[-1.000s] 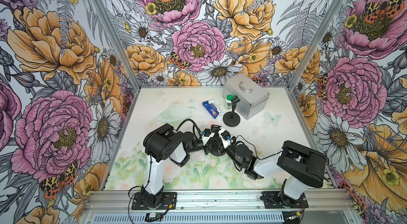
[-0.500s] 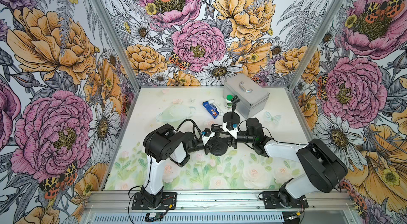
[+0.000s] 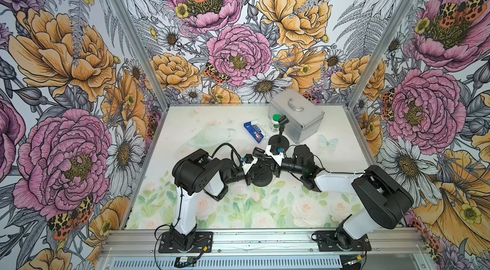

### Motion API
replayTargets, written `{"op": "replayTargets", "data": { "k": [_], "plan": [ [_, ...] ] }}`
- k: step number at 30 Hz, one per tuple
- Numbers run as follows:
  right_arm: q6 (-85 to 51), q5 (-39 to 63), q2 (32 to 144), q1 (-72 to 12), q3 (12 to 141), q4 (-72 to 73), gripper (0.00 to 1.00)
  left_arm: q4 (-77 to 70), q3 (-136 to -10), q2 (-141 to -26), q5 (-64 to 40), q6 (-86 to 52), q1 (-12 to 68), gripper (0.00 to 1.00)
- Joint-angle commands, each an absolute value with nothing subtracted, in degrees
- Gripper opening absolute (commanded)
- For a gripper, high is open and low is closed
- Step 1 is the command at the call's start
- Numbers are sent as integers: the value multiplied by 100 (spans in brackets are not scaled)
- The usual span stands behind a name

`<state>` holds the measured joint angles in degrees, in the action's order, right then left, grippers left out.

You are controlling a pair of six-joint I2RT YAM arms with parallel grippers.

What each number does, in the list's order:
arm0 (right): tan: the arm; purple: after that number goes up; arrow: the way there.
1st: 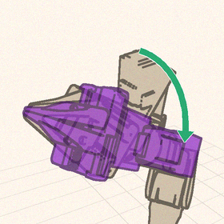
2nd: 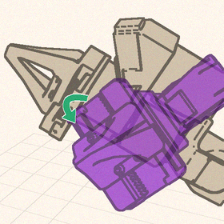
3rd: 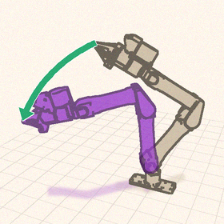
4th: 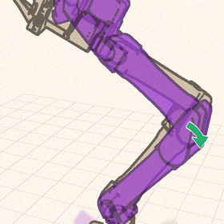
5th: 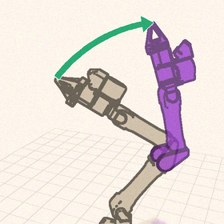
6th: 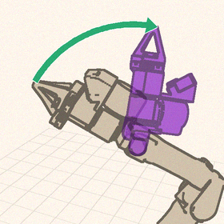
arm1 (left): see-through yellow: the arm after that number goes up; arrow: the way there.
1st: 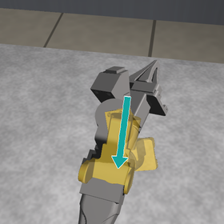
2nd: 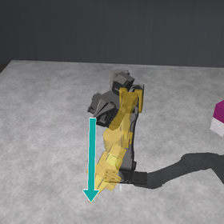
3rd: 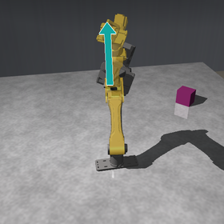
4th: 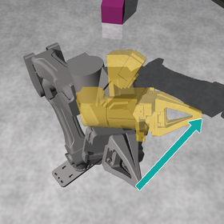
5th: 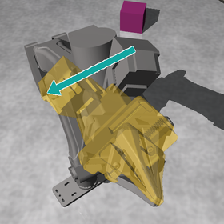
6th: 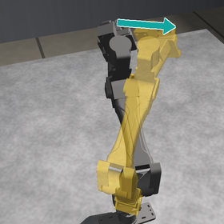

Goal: Assemble a microphone stand
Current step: Screw the microphone stand pole into the microphone stand base.

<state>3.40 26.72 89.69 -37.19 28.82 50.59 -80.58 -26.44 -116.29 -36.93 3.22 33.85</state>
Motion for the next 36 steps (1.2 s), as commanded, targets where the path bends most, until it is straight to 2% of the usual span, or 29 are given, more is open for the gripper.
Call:
{"op": "replayTargets", "data": {
  "k": [1, 4, 6, 8, 12, 14, 16, 20, 22, 27, 29, 30, 33, 35, 36],
  "plan": [
    [-416, -1265, 9327, -4307, 2058, 6843, 0, -8094, -2624, -11716, -3488, 316, 3341, 23],
    [-448, -1208, 9483, -4686, 2162, 6585, 0, -8087, -2602, -11709, -3394, 322, 3340, 23],
    [-515, -523, 9604, -4735, 2284, 6361, 0, -8087, -2573, -11700, -3302, 343, 3338, 23],
    [-518, 593, 9733, -4626, 2303, 6462, 1, -8088, -2541, -11683, -3240, 364, 3333, 23],
    [-573, 2927, 9726, -3911, 2470, 6320, 17, -8086, -2542, -11689, -3251, 386, 3331, 22],
    [-564, 4010, 9631, -3505, 2645, 5974, 29, -8093, -2540, -11690, -3280, 394, 3331, 21],
    [-178, 5191, 9548, -3188, 2924, 5324, 28, -8089, -2540, -11689, -3318, 393, 3335, 21],
    [1388, 6124, 9423, -2901, 3820, 2621, 28, -8089, -2557, -11688, -3374, 395, 3331, 21],
    [2025, 6324, 9466, -2826, 4248, 1603, 28, -8090, -2558, -11706, -3378, 394, 3330, 21],
    [2619, 6619, 9778, -2646, 5070, 346, 28, -8088, -2597, -11751, -3447, 386, 3324, 21],
    [2817, 6629, 9953, -2630, 5385, -139, 25, -8093, -2602, -11758, -3461, 382, 3322, 21],
    [2780, 6610, 9997, -2632, 5428, -133, 21, -8088, -2602, -11759, -3450, 377, 3327, 21],
    [2510, 6359, 10039, -2665, 5437, -38, 0, -8090, -2589, -11751, -3407, 366, 3308, 21],
    [1826, 5587, 9889, -2808, 5061, 692, 0, -8092, -2575, -11741, -3366, 354, 3298, 21],
    [1171, 4898, 9752, -2922, 4690, 1515, 0, -8089, -2566, -11742, -3339, 351, 3288, 21]
  ]
}}
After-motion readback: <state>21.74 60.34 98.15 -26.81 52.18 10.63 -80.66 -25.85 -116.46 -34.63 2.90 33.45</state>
